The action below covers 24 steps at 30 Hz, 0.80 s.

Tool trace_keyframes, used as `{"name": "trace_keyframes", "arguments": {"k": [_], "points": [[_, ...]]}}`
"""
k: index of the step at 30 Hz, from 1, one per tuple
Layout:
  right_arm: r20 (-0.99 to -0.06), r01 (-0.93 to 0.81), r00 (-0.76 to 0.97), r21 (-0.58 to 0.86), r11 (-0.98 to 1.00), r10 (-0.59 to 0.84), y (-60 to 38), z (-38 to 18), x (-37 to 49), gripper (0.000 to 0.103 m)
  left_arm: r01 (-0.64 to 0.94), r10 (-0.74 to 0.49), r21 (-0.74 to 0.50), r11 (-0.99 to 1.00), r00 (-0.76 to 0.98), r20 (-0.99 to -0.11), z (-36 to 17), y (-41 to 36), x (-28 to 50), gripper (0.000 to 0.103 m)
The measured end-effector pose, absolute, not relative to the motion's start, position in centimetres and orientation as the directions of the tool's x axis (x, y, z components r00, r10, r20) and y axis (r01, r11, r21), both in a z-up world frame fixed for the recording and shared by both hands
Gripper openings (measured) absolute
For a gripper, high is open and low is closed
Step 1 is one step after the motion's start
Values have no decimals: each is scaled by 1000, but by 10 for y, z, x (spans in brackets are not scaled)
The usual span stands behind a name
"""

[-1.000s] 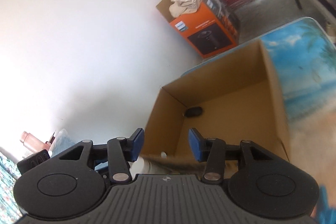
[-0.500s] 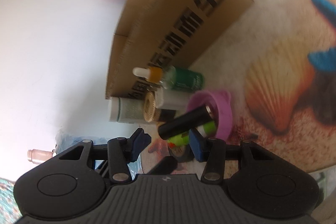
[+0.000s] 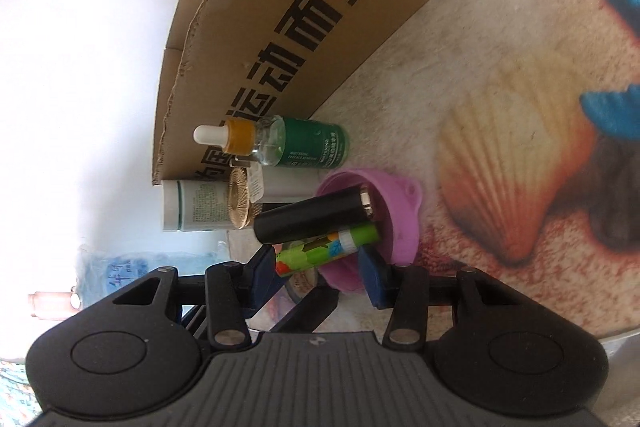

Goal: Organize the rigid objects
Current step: 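Grasp the green lip-balm tube in the pink bowl with the right gripper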

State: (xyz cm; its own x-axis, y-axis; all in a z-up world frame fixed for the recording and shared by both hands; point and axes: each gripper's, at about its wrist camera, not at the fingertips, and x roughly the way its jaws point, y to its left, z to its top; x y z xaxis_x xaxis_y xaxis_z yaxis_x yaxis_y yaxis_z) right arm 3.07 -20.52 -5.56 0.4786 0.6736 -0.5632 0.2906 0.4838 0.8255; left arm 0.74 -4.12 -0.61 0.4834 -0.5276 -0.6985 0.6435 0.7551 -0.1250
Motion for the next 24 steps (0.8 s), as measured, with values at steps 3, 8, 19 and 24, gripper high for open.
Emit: {"name": "trace_keyframes", "arguments": {"k": [3,8,19,24], "points": [[-578,296,460,815,498,674,-209,-53,33,47,664,-571,-172,728,448,-688,-4,-37,6,37],[-606,309,439,795,521,664,-213,-54,36,43,671,-557,-133,729,469,-685,-3,-35,3,36],[-678,279,380,733,620,630,-203,-46,49,39,685,-551,-150,713,415,-724,-8,-53,7,22],[-714,260,316,699,666,625,-196,-42,55,39,676,-547,-182,714,377,-747,-14,-58,14,21]]}}
